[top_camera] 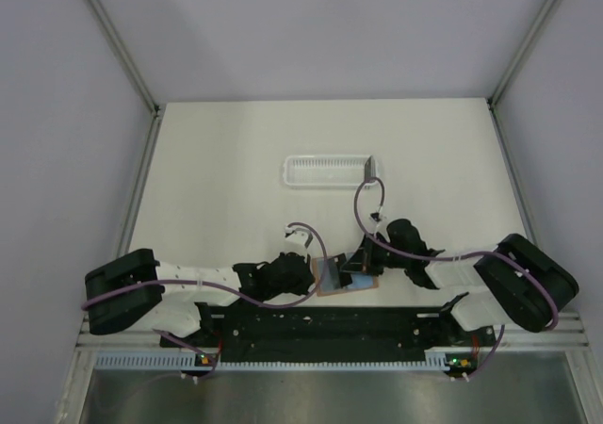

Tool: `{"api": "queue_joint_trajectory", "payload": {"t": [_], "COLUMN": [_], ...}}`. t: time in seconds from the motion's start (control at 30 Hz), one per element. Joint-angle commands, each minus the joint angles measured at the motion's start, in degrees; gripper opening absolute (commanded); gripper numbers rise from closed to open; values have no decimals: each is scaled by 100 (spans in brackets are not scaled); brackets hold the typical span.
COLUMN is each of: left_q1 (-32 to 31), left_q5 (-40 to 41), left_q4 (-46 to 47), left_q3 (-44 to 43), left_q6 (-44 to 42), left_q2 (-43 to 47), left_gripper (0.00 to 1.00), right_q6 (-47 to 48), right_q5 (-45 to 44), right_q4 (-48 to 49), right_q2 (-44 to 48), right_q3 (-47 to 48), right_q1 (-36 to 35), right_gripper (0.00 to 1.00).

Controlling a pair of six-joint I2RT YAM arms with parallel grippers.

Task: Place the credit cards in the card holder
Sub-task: Insert the credit card into the card holder.

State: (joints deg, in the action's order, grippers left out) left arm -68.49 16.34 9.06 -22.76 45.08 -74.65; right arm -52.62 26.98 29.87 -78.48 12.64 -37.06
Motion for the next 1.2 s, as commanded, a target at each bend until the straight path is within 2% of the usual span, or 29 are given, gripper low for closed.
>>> {"api": "queue_joint_trajectory", "payload": {"t": [0.0, 0.13, 0.27, 0.37, 0.4, 0.43, 0.6, 0.83, 0.9, 0.93, 1.17], "left_q1": [11, 11, 11, 11, 11, 11, 11, 11, 11, 11, 11], "left_q5": [-69, -69, -52, -52, -43, -43, -43, -52, -34, -43, -25], "left_q4": [131, 122, 96, 87, 87, 78, 87, 78, 78, 78, 78], "left_q3": [-9, -9, 0, 26, 35, 35, 26, 9, 18, 26, 62], "left_q6": [36, 45, 45, 53, 54, 45, 62, 53, 62, 62, 71], "left_q2": [-67, -49, -14, 38, 47, 65, 56, 47, 47, 47, 83], "left_gripper": [0, 0, 0, 0, 0, 0, 0, 0, 0, 0, 0], "right_q6": [-117, -126, 6, 286, 392, 497, 893, 1131, 1166, 1175, 1131], "right_q5": [-53, -114, -246, -474, -562, -641, -975, -1423, -1555, -1617, -1802], "right_q4": [265, 169, -191, -1077, -1393, -1683, -2748, -3592, -3707, -3742, -3690], "right_q2": [-255, -335, -142, 209, 349, 525, 939, 1019, 1001, 992, 914], "right_q3": [-69, 71, 185, 440, 554, 694, 1108, 1390, 1416, 1425, 1399], "right_q1": [-143, -258, -276, -284, -293, -293, -311, -311, -320, -328, -372], "right_gripper": [0, 0, 11, 21, 32, 37, 42, 48, 48, 45, 8]}}
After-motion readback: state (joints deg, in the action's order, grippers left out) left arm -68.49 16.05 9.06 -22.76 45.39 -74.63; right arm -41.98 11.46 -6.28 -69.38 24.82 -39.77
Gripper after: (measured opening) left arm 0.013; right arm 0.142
